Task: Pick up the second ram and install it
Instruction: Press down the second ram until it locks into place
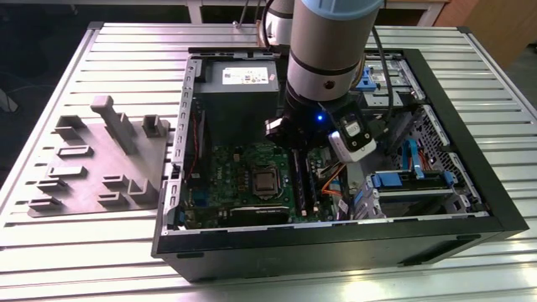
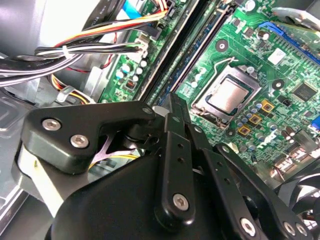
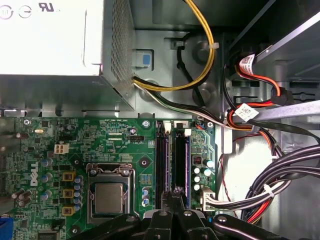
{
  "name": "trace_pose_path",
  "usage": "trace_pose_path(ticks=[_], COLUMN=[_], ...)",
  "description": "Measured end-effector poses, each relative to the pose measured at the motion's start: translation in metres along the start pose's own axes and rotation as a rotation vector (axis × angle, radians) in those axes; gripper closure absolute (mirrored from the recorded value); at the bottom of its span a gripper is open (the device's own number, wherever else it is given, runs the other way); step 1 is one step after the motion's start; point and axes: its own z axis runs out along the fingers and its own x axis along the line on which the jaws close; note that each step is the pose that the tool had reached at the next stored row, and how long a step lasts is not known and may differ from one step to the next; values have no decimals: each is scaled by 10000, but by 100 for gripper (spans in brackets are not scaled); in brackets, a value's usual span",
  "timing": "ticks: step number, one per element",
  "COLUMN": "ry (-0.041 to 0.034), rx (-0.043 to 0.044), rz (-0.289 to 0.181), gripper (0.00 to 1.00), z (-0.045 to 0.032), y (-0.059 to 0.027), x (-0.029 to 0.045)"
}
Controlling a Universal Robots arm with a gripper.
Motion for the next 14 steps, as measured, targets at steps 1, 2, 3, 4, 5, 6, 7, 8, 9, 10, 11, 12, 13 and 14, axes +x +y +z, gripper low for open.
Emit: trace_pose_path(ticks=[1,2,3,4,5,6,7,8,9,10,11,12,13,14], ry=[-4,-4,-4,-5,-5,-6,-6,-6,-7,-7,-6,-6,-6,-7], rx=[0,0,0,0,0,-1,0,0,0,-1,1,2,1,-1], rz=[0,0,0,0,0,0,0,0,0,0,0,2,1,0], gripper=[90,90,90,90,90,90,90,90,90,90,90,90,90,90], z=[-1,-1,-1,-1,-1,-1,-1,-2,-2,-2,-3,-2,0,2], y=[0,0,0,0,0,0,0,0,0,0,3,10,22,40], x=[0,0,0,0,0,0,0,0,0,0,0,1,1,0])
